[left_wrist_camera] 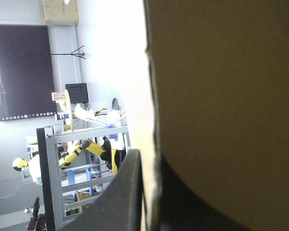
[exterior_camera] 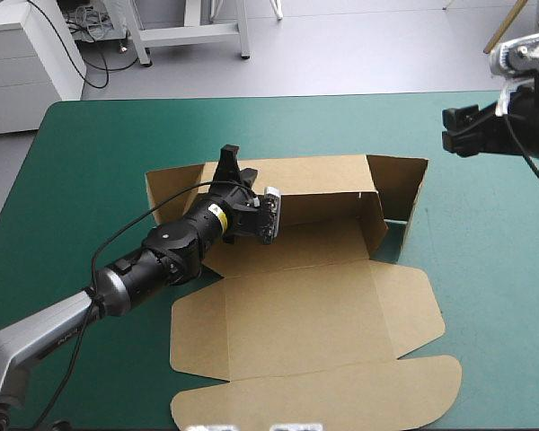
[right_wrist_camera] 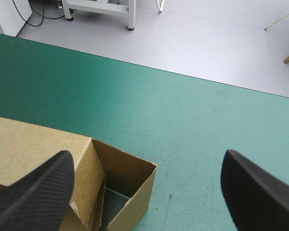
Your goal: Fold the box
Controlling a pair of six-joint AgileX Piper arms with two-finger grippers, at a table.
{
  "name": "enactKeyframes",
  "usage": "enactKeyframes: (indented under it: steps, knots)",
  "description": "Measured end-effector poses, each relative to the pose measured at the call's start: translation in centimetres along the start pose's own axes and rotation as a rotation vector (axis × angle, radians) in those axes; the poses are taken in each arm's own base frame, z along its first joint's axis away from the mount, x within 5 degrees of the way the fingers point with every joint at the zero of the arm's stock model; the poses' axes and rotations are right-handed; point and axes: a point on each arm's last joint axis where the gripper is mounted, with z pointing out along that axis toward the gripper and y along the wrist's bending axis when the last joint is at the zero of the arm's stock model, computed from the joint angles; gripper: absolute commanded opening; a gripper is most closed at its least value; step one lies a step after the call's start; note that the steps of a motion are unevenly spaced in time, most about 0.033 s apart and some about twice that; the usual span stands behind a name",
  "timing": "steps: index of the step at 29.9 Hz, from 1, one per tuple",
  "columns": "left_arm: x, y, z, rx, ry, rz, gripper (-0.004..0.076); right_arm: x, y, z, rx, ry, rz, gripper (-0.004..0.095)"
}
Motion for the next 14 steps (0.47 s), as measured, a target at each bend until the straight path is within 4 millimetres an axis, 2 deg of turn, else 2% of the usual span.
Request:
enactKeyframes:
  steps: [6, 9, 11, 14]
  knots:
    - [0.0, 0.0, 0.0, -0.001, 0.001, 0.002, -0.001, -2.1, -0.7, 6.2, -0.05, 0.128, -0.009, 0.0763]
    - [0.0, 0.0, 0.0, -0.001, 0.003, -0.001, -0.001, -2.3, -1.2, 10.0, -0.063, 0.173, 0.002, 0.076]
    - [0.0, 0.0, 0.0, -0.001, 0.003, -0.005, -0.001, -2.4, -1.3, 11.9, -0.077, 0.188, 0.015, 0.076]
    - [0.0, 0.0, 0.0, -0.001, 0.003, -0.021, -0.001, -1.9, -1.2, 15.5, -0.128, 0.232, 0.043, 0.076]
